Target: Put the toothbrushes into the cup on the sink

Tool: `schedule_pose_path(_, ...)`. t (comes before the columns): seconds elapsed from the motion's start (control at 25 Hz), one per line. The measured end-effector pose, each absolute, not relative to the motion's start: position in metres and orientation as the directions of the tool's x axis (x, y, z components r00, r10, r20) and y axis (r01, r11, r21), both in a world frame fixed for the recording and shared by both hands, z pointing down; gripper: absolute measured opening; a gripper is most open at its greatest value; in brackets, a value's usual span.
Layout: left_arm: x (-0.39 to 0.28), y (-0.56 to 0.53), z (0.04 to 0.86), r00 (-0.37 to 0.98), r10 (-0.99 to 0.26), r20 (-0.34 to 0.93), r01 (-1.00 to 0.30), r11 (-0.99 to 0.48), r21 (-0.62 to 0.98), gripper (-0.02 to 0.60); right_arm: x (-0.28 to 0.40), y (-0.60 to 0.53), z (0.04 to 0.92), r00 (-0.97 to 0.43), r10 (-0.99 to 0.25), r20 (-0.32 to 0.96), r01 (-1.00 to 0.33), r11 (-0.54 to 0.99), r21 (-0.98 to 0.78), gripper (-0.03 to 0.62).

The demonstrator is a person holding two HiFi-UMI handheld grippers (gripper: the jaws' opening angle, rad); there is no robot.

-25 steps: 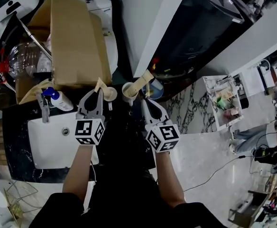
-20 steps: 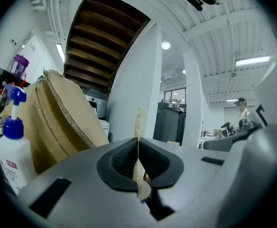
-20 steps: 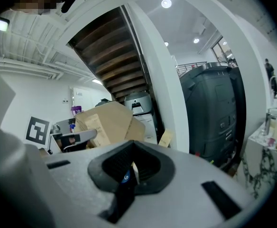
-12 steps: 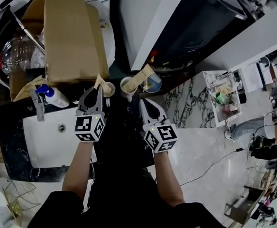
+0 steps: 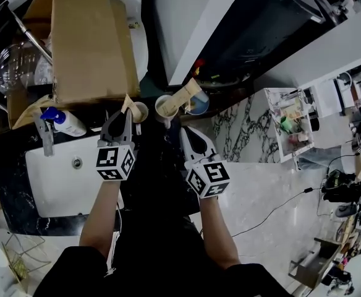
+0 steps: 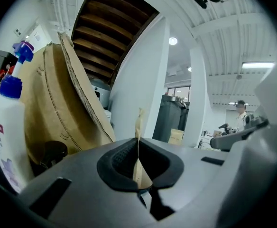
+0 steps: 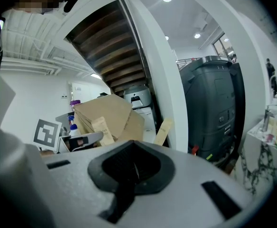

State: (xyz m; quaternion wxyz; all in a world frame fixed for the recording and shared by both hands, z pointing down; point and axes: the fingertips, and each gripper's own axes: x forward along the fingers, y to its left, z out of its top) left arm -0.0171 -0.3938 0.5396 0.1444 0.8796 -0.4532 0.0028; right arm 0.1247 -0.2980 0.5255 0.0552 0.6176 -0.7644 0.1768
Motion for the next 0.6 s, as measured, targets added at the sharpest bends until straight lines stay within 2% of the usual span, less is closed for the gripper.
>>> schedule_pose_path(0.6,-0.022,-0.399,0.555,0.556,-0.81,0.186,-0.826,-0.514,0.232,0.008,0.118,-0.301,0.529,-0.235,-0.922,0.307,-0.962,0.175,-0.211,0.002)
